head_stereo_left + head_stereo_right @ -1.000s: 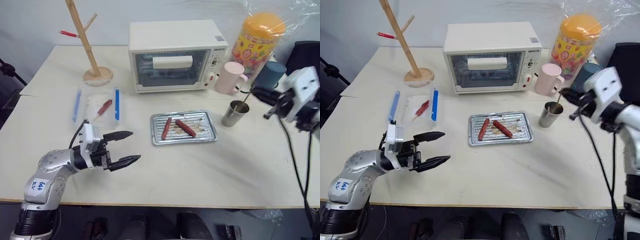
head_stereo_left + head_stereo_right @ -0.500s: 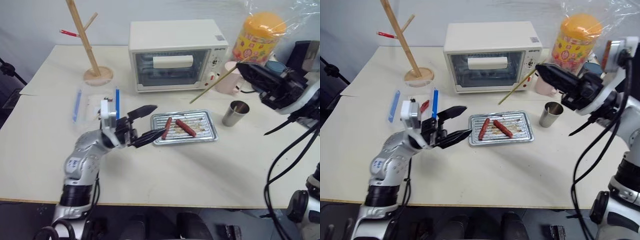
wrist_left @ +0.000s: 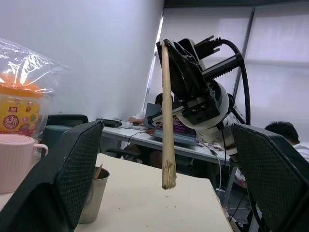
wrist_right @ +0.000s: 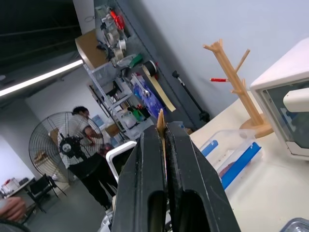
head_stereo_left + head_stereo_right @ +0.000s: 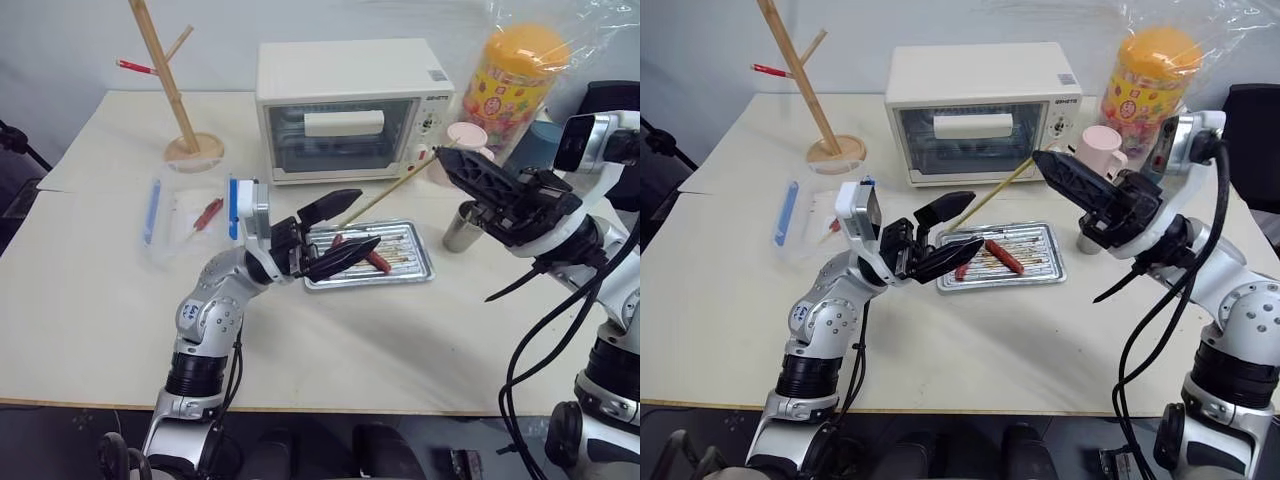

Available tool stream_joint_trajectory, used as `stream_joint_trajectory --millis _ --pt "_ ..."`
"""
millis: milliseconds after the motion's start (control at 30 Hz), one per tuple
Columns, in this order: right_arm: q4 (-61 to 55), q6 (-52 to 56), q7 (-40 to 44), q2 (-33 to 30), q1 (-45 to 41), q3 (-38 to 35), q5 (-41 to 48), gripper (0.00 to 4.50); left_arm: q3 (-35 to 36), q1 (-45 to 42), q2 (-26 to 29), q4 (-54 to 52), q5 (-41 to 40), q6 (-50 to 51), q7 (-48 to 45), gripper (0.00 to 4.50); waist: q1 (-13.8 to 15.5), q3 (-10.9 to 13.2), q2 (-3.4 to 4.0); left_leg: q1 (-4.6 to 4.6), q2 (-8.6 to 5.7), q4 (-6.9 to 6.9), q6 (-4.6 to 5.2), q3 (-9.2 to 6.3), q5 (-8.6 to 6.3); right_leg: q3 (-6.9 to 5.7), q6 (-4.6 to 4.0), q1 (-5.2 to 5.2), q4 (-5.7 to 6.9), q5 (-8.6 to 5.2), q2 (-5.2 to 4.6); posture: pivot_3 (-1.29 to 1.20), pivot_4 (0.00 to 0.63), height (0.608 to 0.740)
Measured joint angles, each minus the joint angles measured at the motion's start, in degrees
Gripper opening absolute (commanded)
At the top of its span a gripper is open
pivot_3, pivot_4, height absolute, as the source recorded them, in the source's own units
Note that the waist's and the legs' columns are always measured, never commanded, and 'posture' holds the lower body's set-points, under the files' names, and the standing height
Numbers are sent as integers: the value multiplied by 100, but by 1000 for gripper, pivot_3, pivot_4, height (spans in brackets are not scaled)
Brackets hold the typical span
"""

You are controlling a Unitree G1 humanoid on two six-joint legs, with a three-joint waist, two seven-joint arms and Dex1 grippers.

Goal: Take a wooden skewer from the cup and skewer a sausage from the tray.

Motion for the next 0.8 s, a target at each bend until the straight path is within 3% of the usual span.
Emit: stream_joint_trajectory --millis 67,200,567,633,800 --pt "-22 -88 -60 6 105 103 38 0 1 -3 -115 1 -8 0 56 3766 3 0 0 0 0 0 0 0 0 0 0 0 -1 0 0 0 150 740" --pt "-131 -213 -82 42 204 302 48 0 14 -50 -295 1 -46 -1 197 2645 9 0 0 0 0 -1 1 0 0 0 0 1 -3 0 1 0 150 740" --pt "-147 -465 -108 41 332 316 71 0 4 -20 -340 -35 -50 7 278 61 8 0 0 0 0 -1 1 0 0 0 0 1 -4 0 1 0 150 740" --pt "-146 -473 -133 37 355 320 139 0 -4 1 -355 -58 -59 14 291 20 9 0 -1 0 0 -1 1 0 0 0 0 1 -5 0 1 0 150 740" --pt "-145 -422 -219 -228 456 336 245 1278 68 9 -374 -156 -101 64 480 0 15 1 -1 0 0 -2 1 -1 0 0 0 2 -25 0 0 0 150 740"
